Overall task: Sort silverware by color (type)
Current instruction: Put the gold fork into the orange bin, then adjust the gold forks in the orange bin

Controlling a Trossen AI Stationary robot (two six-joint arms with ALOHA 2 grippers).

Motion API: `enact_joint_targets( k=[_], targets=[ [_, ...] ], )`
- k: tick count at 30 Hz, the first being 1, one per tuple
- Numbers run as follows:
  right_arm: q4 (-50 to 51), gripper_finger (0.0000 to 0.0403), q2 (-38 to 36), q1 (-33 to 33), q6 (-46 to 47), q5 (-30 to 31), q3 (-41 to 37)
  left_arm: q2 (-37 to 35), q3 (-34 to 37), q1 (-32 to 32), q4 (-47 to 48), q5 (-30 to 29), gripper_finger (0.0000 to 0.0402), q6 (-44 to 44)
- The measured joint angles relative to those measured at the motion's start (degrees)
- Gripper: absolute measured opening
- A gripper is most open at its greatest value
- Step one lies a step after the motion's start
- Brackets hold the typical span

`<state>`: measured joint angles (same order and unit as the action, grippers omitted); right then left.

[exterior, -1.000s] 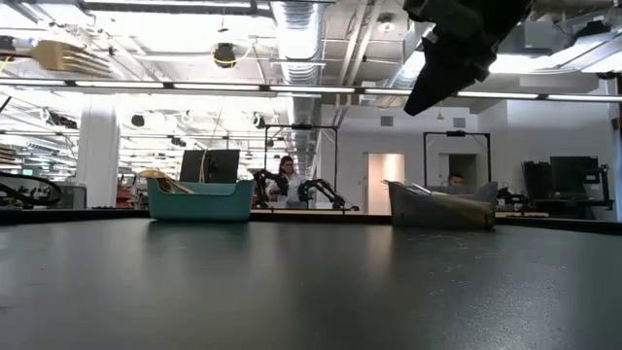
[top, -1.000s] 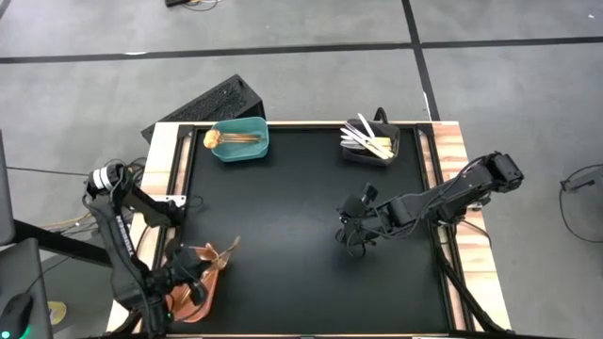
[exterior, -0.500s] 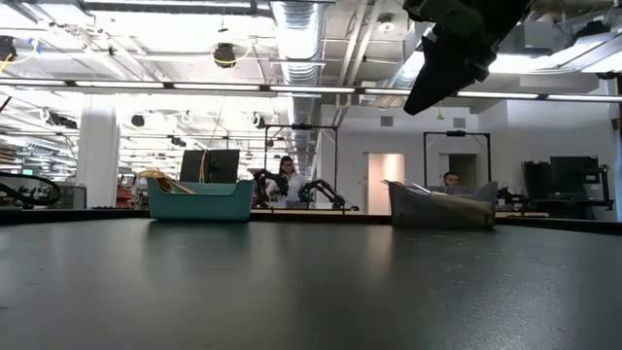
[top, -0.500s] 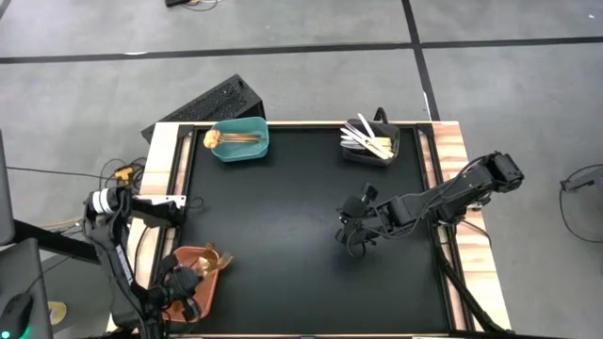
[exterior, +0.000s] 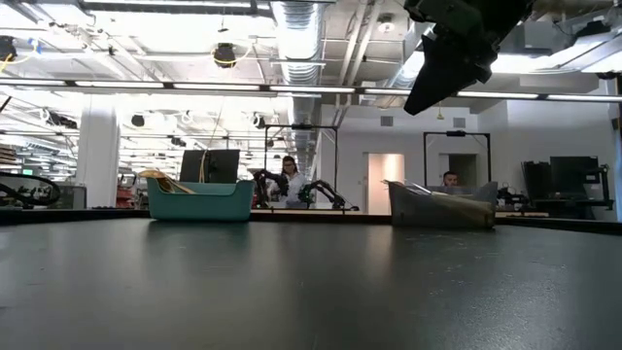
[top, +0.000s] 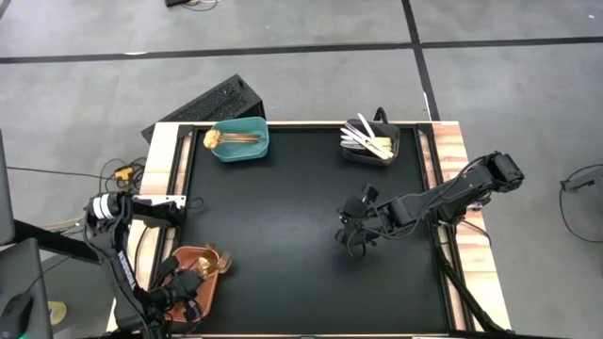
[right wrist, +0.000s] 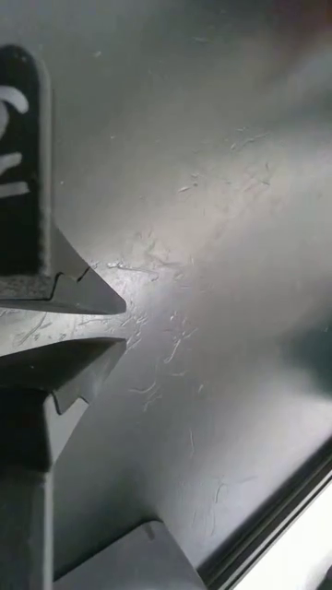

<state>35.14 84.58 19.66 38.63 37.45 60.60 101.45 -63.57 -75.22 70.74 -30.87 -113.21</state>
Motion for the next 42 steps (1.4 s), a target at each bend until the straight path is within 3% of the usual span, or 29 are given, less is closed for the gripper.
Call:
enact_joint_targets(
  k=[11, 16, 24, 32, 37, 42],
  targets=[
    [0.0, 0.0079, 0.1, 0.2, 1.2, 0.3, 0.0, 0.0, 0.0, 6.4, 2.3, 0.2, 0.0118, -1.6],
    [2.0, 0.0079, 0.6, 2.9, 3.6, 10.4, 0.0, 0.0, 0.0, 8.7, 4.1, -1.4, 0.0143, -1.4],
    [14.6, 0.0075, 0.0, 8.5, 17.6, 15.4, 0.1, -0.1, -2.6, 8.3, 10.6, -3.4, 0.0153, -1.4],
    [16.0, 0.0075, 0.0, 12.6, 22.5, 16.9, 0.0, -0.2, -3.8, 10.9, 13.8, -9.6, 0.0153, 0.8],
    [22.7, 0.0074, 0.0, 15.1, 28.3, 19.9, 0.0, -0.2, -3.8, 11.7, 9.9, -11.3, 0.0153, 5.5],
    [32.1, 0.0074, 0.0, 16.7, 38.0, 20.0, 0.0, -0.2, -3.8, 12.1, -3.9, -20.0, 0.0153, 19.3]
  ],
)
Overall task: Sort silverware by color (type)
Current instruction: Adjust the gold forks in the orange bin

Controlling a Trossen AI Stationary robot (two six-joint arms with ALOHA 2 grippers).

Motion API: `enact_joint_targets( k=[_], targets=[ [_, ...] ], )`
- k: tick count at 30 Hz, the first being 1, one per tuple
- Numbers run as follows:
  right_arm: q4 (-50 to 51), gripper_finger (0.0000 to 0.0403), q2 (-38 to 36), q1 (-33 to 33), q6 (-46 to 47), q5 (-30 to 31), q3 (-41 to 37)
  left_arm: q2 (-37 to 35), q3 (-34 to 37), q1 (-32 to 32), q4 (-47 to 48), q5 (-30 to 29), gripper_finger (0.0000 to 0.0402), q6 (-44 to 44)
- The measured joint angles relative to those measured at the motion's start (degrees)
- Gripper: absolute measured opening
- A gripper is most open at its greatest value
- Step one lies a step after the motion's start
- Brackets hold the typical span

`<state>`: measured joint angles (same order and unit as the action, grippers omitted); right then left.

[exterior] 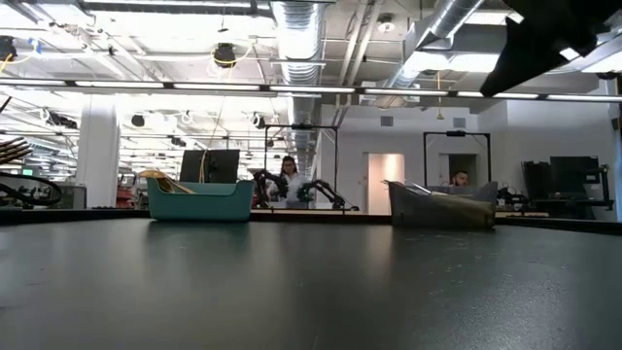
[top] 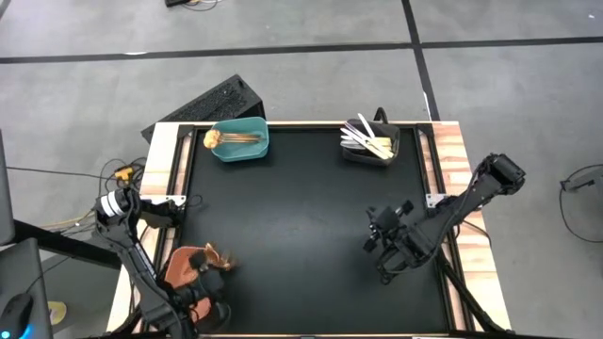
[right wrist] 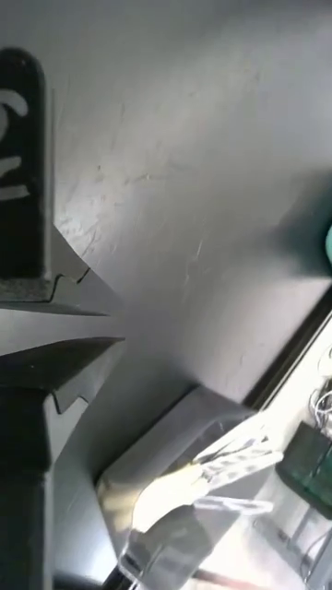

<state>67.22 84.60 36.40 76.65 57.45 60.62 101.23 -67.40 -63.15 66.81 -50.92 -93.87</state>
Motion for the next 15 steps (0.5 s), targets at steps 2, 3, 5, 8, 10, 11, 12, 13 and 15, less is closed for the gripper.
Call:
enact_joint_targets(
  k=[2, 3, 5, 8, 10, 11, 12, 13, 15],
  targets=[
    [1.8, 0.0074, 0.0, 0.4, 1.7, 0.0, 0.0, 0.0, 0.0, 0.6, -7.1, -1.8, 0.0153, 8.6],
    [2.0, 0.0074, 0.0, 0.5, 1.8, 0.0, 0.0, 0.0, 0.0, 1.0, -10.7, -1.8, 0.0153, 13.6],
    [2.0, 0.0074, 0.0, 0.5, 1.8, 0.0, 0.0, 0.0, 0.0, 2.4, -16.9, -0.2, 0.0153, 23.9],
    [2.0, 0.0074, 0.0, 0.5, 2.0, 0.0, 0.0, 0.0, 0.9, 5.0, -20.4, 3.5, 0.0153, 31.7],
    [1.7, 0.0074, 0.0, 0.5, 2.0, 0.0, 0.0, 0.1, 2.3, 6.9, -20.3, 6.8, 0.0153, 32.0],
    [1.4, 0.0074, 0.0, 0.5, 1.6, -0.1, 0.0, 0.1, 3.0, 7.7, -20.0, 8.4, 0.0153, 32.0],
    [1.3, 0.0074, 0.0, 0.6, 1.5, -0.1, 0.0, 0.1, 3.9, 8.5, -19.8, 9.8, 0.0153, 32.3],
    [1.3, 0.0074, 0.0, 0.7, 1.5, -0.1, 0.0, 0.1, 4.7, 9.2, -19.7, 11.1, 0.0153, 32.7],
    [1.4, 0.0074, 0.0, 1.2, 1.5, -0.3, 0.0, 0.1, 5.9, 10.4, -19.6, 12.8, 0.0153, 33.8]
  ],
)
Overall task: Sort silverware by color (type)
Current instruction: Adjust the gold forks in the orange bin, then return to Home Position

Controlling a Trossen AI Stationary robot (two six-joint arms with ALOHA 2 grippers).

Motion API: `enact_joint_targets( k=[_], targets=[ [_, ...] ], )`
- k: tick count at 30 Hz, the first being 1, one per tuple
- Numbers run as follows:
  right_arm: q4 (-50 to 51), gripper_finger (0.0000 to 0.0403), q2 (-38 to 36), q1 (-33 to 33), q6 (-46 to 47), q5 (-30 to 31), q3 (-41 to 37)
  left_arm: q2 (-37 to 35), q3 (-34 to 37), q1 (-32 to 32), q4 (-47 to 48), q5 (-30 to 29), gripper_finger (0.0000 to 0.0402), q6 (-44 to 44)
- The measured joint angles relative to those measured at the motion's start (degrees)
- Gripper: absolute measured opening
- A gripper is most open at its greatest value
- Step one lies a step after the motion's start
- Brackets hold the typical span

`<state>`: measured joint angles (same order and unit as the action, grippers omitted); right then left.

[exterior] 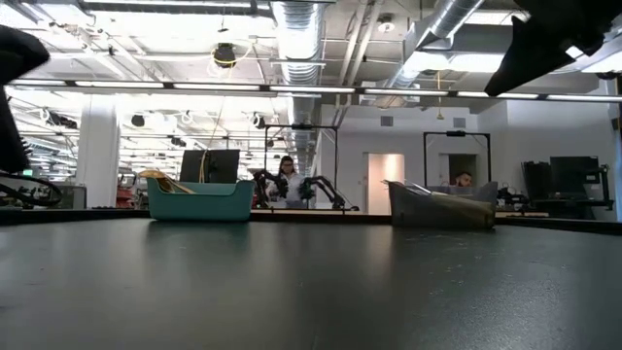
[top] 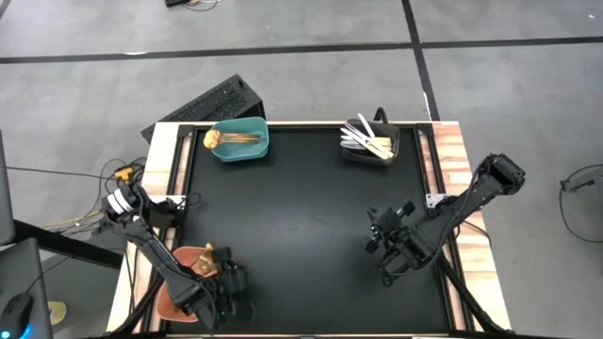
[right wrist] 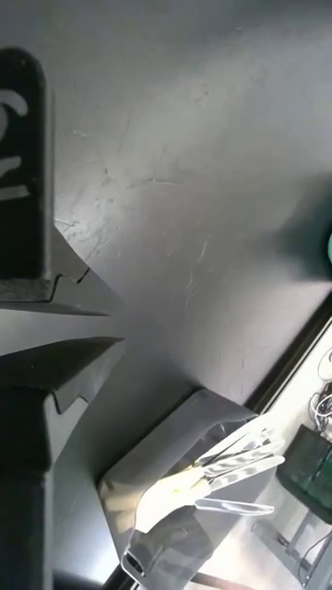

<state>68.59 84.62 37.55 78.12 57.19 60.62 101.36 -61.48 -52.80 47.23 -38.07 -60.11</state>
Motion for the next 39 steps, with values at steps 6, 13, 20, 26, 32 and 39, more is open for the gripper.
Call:
enact_joint_targets(
  k=[6, 13, 20, 26, 32, 39],
  targets=[
    [0.1, 0.0074, 0.0, 1.0, -0.4, -0.2, 0.0, 0.0, 0.4, 1.5, 2.2, -0.2, 0.0153, 2.0],
    [0.2, 0.0074, 0.0, 1.1, -0.6, -0.2, 0.0, 0.0, -2.3, 1.1, 23.9, 7.0, 0.0153, -12.6],
    [0.2, 0.0074, 0.0, 1.1, -0.6, -0.2, 0.0, 0.0, -5.5, -1.7, 39.0, 11.5, 0.0153, -22.4],
    [0.2, 0.0074, 0.0, 1.1, -0.6, -0.2, 0.0, 0.0, -8.9, -3.6, 42.7, 12.2, 0.0153, -24.8],
    [1.1, 0.0074, 0.0, 1.1, -0.6, -0.4, 0.0, 0.0, -8.6, -4.7, 42.8, 9.7, 0.0153, -30.2],
    [7.9, 0.0074, -2.6, 4.3, 6.0, -4.7, 0.0, -0.1, -8.1, -4.2, 39.8, -21.4, 0.0153, -36.1]
  ],
)
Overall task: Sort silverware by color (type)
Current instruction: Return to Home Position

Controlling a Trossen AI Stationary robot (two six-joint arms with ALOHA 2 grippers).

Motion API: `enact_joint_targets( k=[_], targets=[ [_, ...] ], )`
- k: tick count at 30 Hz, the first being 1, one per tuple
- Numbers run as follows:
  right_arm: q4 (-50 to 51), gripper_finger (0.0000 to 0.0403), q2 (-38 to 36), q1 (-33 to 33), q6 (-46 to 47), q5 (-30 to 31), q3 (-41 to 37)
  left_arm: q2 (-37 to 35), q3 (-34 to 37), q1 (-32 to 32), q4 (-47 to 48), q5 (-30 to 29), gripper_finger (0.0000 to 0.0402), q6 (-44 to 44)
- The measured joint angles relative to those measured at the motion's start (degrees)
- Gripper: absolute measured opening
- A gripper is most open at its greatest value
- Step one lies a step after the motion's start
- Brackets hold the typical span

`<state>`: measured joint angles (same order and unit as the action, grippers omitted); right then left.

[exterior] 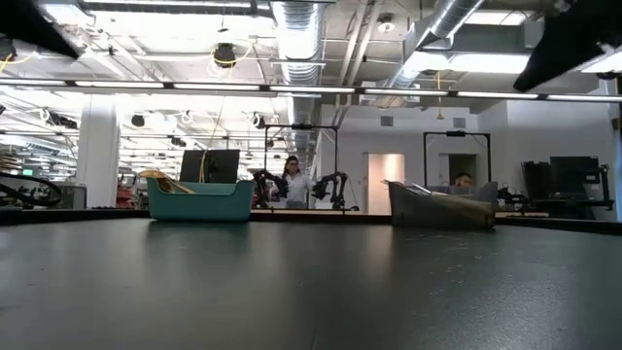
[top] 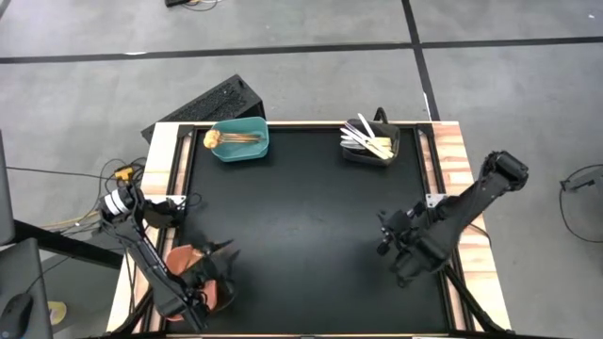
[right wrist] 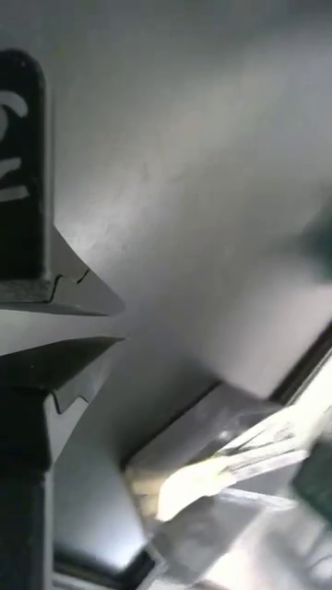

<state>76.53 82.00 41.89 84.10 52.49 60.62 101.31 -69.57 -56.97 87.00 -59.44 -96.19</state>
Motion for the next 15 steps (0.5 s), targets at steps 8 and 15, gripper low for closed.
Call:
enact_joint_targets(
  k=[8, 15],
  targets=[
    [-10.0, 0.0063, -3.8, 10.9, -18.6, 6.2, -0.6, -0.3, 5.8, 6.7, -13.3, -17.4, 0.0094, 4.7],
    [-47.4, 0.0042, -8.3, 12.5, -39.3, 1.4, -15.3, -0.3, 9.0, 13.3, -28.3, -15.0, 0.0007, 19.1]
  ],
)
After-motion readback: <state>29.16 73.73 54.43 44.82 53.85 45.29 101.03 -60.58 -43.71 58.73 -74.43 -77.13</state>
